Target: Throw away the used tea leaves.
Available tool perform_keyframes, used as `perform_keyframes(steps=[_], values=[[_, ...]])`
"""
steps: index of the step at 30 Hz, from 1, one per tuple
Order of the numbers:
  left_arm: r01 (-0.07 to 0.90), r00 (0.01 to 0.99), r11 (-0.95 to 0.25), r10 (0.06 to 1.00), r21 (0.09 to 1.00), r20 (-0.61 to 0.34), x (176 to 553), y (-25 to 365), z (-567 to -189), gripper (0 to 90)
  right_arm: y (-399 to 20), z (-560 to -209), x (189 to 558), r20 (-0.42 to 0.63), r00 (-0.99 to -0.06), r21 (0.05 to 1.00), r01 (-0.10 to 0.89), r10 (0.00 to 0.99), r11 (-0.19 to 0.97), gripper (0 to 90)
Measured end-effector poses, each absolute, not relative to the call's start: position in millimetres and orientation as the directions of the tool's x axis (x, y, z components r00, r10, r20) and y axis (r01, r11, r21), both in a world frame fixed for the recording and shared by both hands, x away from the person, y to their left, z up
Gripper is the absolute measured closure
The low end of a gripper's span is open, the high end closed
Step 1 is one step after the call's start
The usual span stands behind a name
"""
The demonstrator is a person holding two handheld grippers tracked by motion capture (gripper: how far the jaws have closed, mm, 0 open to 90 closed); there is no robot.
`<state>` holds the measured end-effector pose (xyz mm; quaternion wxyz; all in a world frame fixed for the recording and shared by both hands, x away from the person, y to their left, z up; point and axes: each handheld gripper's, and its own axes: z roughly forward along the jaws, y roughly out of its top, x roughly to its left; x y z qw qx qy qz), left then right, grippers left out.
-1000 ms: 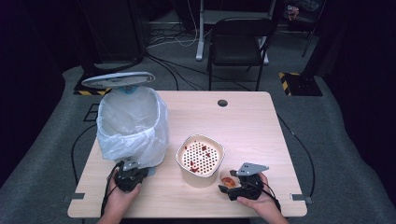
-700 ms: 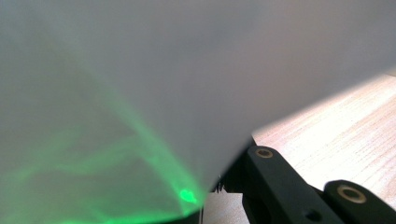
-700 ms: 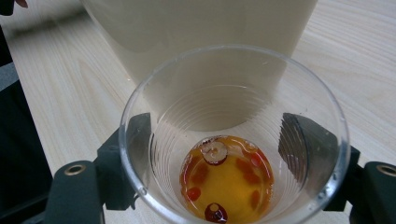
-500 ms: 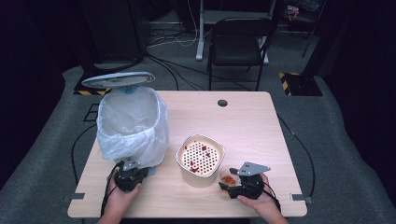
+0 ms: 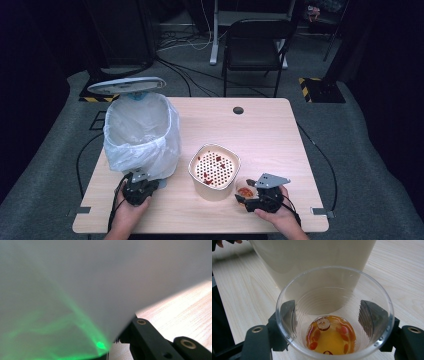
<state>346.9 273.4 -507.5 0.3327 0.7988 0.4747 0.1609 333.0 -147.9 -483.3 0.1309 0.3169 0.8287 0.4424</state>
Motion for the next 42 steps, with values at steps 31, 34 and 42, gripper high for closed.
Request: perform_keyframes(steps=[31, 34, 42], values=[[0.64, 0.522, -0.349, 0.851, 0.685, -0.055, 348, 275, -507, 88.2, -147, -483, 336, -0.005, -0.754, 0.822, 0.372, 0.657, 0.432, 29.8], [0.655, 0.492, -0.321, 0.868, 0.684, -0.063, 347, 274, -507, 88.2, -148, -478, 336, -0.016, -0.758, 0.827, 0.356, 0.652, 0.434, 30.4], [0.651, 0.457, -0.252, 0.884, 0.716, -0.105, 346, 268, -510, 88.2, -155, -465, 341, -0.014, -0.768, 0.829, 0.349, 0.64, 0.437, 31.2]])
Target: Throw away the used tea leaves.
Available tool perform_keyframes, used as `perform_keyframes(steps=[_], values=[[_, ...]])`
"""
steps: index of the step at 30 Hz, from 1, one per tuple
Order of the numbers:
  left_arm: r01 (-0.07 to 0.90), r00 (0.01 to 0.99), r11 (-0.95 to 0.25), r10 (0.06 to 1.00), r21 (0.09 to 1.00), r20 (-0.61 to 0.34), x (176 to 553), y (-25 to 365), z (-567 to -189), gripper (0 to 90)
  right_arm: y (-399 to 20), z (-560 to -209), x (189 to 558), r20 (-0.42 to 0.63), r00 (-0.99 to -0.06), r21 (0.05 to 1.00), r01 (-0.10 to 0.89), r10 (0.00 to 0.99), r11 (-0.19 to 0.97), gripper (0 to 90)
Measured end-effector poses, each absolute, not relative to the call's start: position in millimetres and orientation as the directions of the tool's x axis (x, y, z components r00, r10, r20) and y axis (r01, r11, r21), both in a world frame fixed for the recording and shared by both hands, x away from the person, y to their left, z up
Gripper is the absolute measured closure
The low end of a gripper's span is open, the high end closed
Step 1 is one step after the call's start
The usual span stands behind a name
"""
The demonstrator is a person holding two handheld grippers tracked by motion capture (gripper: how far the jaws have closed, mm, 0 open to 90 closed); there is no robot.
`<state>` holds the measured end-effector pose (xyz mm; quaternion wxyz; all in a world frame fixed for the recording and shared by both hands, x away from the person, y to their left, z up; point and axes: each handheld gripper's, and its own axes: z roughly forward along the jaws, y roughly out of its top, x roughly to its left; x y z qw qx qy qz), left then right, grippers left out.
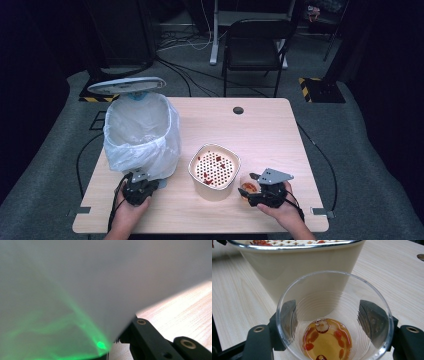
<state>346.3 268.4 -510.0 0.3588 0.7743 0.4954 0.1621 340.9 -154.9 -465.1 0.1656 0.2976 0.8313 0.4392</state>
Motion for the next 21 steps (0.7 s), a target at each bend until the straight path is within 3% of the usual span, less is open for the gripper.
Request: perform_keyframes(steps=[21], values=[[0.645, 0.476, -0.272, 0.874, 0.714, -0.098, 347, 270, -510, 88.2, -172, -407, 380, -0.131, -0.789, 0.802, 0.271, 0.6, 0.532, 33.7]])
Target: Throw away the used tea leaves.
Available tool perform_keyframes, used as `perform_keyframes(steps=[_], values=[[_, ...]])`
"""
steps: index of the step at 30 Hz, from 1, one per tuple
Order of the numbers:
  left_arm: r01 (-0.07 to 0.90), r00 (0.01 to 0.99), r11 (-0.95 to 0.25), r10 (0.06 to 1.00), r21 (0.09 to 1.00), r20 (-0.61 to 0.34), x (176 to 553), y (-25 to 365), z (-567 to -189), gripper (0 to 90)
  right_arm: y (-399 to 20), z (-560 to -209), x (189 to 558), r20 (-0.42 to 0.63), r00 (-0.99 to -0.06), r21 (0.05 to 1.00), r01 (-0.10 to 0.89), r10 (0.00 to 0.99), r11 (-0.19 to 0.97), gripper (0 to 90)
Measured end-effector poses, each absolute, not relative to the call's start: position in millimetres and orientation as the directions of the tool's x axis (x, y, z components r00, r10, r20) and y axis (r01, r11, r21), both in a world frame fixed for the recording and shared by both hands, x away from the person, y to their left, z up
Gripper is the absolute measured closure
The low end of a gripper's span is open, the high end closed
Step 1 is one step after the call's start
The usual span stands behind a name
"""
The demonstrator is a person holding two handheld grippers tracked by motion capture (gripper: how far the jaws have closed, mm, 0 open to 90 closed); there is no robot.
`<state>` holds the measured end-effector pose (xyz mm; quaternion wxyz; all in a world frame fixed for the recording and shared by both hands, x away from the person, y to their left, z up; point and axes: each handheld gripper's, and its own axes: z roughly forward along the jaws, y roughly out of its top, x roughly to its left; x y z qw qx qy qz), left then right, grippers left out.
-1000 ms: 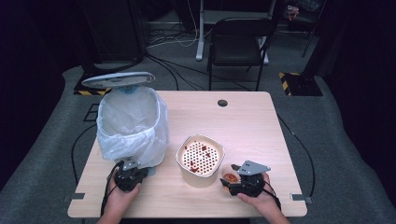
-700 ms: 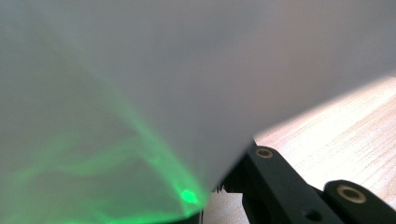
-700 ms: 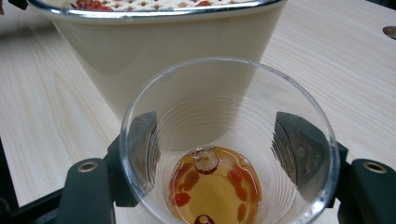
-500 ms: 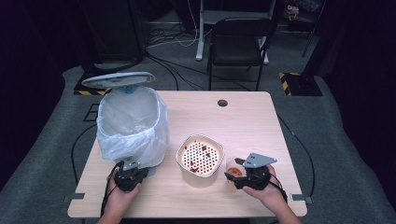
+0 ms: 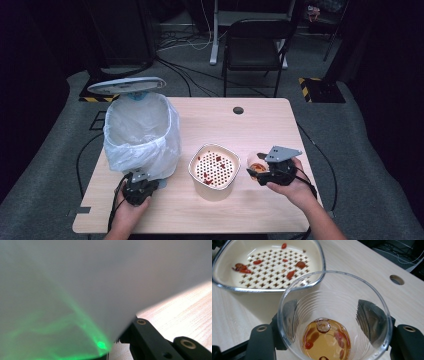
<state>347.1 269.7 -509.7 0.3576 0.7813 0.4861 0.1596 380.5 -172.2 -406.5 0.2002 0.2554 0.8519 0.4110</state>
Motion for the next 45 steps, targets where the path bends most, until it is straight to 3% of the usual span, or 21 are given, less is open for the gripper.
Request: perform_keyframes(steps=[4, 5, 9, 10, 12, 13, 14, 15, 17, 24, 27, 29, 31, 33, 37, 38, 42, 45], values=[[0.643, 0.497, -0.308, 0.864, 0.701, -0.077, 348, 272, -508, 88.3, -173, -397, 391, -0.13, -0.787, 0.81, 0.266, 0.603, 0.522, 34.1], [0.651, 0.46, -0.253, 0.882, 0.716, -0.106, 347, 269, -510, 88.3, -173, -396, 393, -0.131, -0.787, 0.81, 0.266, 0.603, 0.523, 34.3], [0.653, 0.459, -0.255, 0.882, 0.713, -0.106, 347, 269, -510, 88.3, -172, -389, 402, -0.139, -0.786, 0.811, 0.259, 0.603, 0.524, 35.3], [0.65, 0.502, -0.331, 0.863, 0.685, -0.059, 347, 274, -507, 88.3, -172, -388, 403, -0.14, -0.781, 0.812, 0.261, 0.608, 0.522, 35.7], [0.642, 0.521, -0.352, 0.852, 0.681, -0.051, 348, 275, -507, 88.3, -172, -384, 406, -0.143, -0.78, 0.819, 0.252, 0.609, 0.515, 36.2], [0.648, 0.476, -0.271, 0.873, 0.712, -0.101, 347, 270, -510, 88.3, -173, -382, 408, -0.142, -0.779, 0.821, 0.252, 0.611, 0.512, 36.6], [0.64, 0.519, -0.344, 0.853, 0.687, -0.056, 348, 275, -507, 88.3, -173, -380, 409, -0.145, -0.777, 0.821, 0.251, 0.612, 0.513, 37.0], [0.646, 0.479, -0.274, 0.872, 0.712, -0.1, 347, 270, -509, 88.3, -173, -378, 409, -0.147, -0.778, 0.824, 0.246, 0.611, 0.511, 37.6], [0.647, 0.503, -0.328, 0.862, 0.688, -0.061, 347, 274, -507, 88.3, -173, -375, 412, -0.151, -0.782, 0.825, 0.237, 0.605, 0.512, 38.6], [0.649, 0.502, -0.327, 0.862, 0.687, -0.063, 348, 274, -508, 88.3, -167, -364, 416, -0.177, -0.793, 0.822, 0.206, 0.583, 0.53, 41.4], [0.622, 0.551, -0.393, 0.834, 0.677, -0.021, 350, 278, -506, 88.3, -163, -360, 418, -0.189, -0.8, 0.82, 0.19, 0.569, 0.54, 42.5], [0.622, 0.551, -0.392, 0.834, 0.677, -0.023, 350, 278, -506, 88.3, -160, -357, 420, -0.204, -0.808, 0.815, 0.173, 0.553, 0.553, 43.0], [0.627, 0.509, -0.305, 0.857, 0.717, -0.081, 349, 272, -509, 88.3, -156, -355, 421, -0.227, -0.806, 0.811, 0.154, 0.547, 0.564, 43.4], [0.619, 0.552, -0.39, 0.833, 0.682, -0.024, 350, 278, -506, 88.3, -154, -353, 422, -0.241, -0.808, 0.807, 0.141, 0.538, 0.574, 43.6], [0.618, 0.553, -0.392, 0.833, 0.681, -0.024, 350, 278, -506, 88.3, -147, -351, 425, -0.284, -0.81, 0.792, 0.104, 0.513, 0.602, 44.1], [0.627, 0.503, -0.29, 0.859, 0.723, -0.093, 349, 271, -509, 88.3, -145, -350, 425, -0.289, -0.813, 0.788, 0.097, 0.505, 0.608, 44.3], [0.627, 0.505, -0.291, 0.858, 0.722, -0.092, 349, 271, -509, 88.3, -139, -349, 426, -0.323, -0.817, 0.774, 0.062, 0.477, 0.63, 44.9], [0.617, 0.556, -0.393, 0.831, 0.682, -0.024, 351, 278, -506, 88.3, -135, -349, 427, -0.341, -0.821, 0.767, 0.038, 0.457, 0.641, 45.3]])
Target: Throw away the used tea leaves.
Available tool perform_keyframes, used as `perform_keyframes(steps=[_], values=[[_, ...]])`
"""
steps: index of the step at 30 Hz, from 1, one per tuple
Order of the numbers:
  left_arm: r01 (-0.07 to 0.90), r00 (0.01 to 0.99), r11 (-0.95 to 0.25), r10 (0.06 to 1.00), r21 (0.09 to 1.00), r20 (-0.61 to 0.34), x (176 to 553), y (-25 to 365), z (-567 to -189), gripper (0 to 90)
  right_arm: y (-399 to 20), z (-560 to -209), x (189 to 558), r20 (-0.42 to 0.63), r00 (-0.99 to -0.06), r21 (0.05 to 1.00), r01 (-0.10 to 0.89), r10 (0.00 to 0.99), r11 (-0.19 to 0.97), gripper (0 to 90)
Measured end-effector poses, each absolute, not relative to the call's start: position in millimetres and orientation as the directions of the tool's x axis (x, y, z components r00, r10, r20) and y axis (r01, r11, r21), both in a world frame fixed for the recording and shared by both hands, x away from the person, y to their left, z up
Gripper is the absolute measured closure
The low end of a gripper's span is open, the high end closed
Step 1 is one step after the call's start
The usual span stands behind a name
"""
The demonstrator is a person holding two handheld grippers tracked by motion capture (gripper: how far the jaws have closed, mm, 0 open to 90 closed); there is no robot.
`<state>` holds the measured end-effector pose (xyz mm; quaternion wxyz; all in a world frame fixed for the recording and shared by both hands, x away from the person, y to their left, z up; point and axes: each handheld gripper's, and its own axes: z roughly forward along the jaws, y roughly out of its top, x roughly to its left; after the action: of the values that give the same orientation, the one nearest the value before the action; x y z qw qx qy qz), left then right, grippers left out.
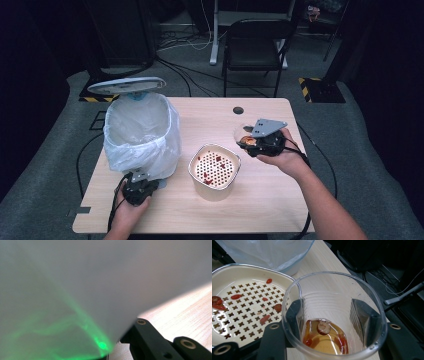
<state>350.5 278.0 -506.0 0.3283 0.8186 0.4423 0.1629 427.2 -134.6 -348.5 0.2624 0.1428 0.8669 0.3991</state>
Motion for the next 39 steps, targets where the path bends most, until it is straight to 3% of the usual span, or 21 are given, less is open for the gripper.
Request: perform_keyframes(steps=[8, 9, 10, 11, 18, 19, 20, 21, 22, 23, 24, 25, 35, 36, 37, 39], values=[[0.618, 0.555, -0.391, 0.832, 0.682, -0.026, 350, 278, -506, 88.3, -125, -348, 428, -0.414, -0.813, 0.732, -0.031, 0.408, 0.681, 46.4], [0.628, 0.504, -0.289, 0.859, 0.722, -0.095, 349, 271, -509, 88.3, -124, -347, 428, -0.422, -0.813, 0.728, -0.04, 0.401, 0.685, 46.4], [0.62, 0.548, -0.379, 0.836, 0.687, -0.033, 350, 277, -507, 88.3, -122, -347, 428, -0.429, -0.812, 0.726, -0.05, 0.395, 0.686, 46.5], [0.628, 0.503, -0.288, 0.859, 0.723, -0.095, 349, 271, -509, 88.3, -121, -347, 428, -0.434, -0.816, 0.722, -0.06, 0.383, 0.689, 46.5], [0.629, 0.503, -0.286, 0.859, 0.723, -0.098, 349, 271, -509, 88.3, -112, -343, 427, -0.45, -0.837, 0.689, -0.104, 0.312, 0.717, 46.5], [0.63, 0.504, -0.289, 0.858, 0.721, -0.096, 349, 271, -509, 88.3, -111, -343, 427, -0.46, -0.836, 0.682, -0.118, 0.299, 0.722, 46.5], [0.623, 0.554, -0.393, 0.832, 0.676, -0.026, 350, 278, -506, 88.3, -110, -342, 426, -0.472, -0.833, 0.675, -0.131, 0.288, 0.726, 46.5], [0.623, 0.553, -0.392, 0.833, 0.677, -0.027, 350, 278, -506, 88.3, -108, -341, 426, -0.484, -0.829, 0.671, -0.145, 0.281, 0.727, 46.4], [0.624, 0.552, -0.39, 0.834, 0.677, -0.028, 350, 278, -506, 88.3, -107, -341, 425, -0.498, -0.824, 0.661, -0.158, 0.271, 0.733, 46.4], [0.63, 0.502, -0.283, 0.859, 0.723, -0.1, 349, 271, -509, 88.3, -106, -340, 424, -0.509, -0.819, 0.656, -0.169, 0.266, 0.736, 46.4], [0.63, 0.502, -0.284, 0.859, 0.723, -0.1, 349, 271, -509, 88.3, -104, -340, 423, -0.535, -0.804, 0.641, -0.189, 0.258, 0.744, 46.3], [0.624, 0.551, -0.39, 0.834, 0.677, -0.027, 350, 278, -506, 88.3, -102, -340, 421, -0.558, -0.791, 0.627, -0.205, 0.25, 0.752, 46.3], [0.62, 0.555, -0.393, 0.831, 0.679, -0.026, 350, 279, -506, 88.2, -85, -354, 408, -0.725, -0.67, 0.498, -0.345, 0.163, 0.796, 46.2], [0.629, 0.504, -0.285, 0.858, 0.724, -0.101, 349, 271, -509, 88.3, -83, -355, 406, -0.742, -0.654, 0.478, -0.362, 0.147, 0.8, 46.2], [0.62, 0.556, -0.393, 0.831, 0.679, -0.027, 350, 279, -506, 88.3, -82, -357, 405, -0.753, -0.645, 0.463, -0.377, 0.131, 0.802, 46.2], [0.639, 0.532, -0.356, 0.845, 0.681, -0.057, 349, 276, -507, 88.3, -79, -359, 403, -0.763, -0.636, 0.447, -0.391, 0.115, 0.804, 46.2]])
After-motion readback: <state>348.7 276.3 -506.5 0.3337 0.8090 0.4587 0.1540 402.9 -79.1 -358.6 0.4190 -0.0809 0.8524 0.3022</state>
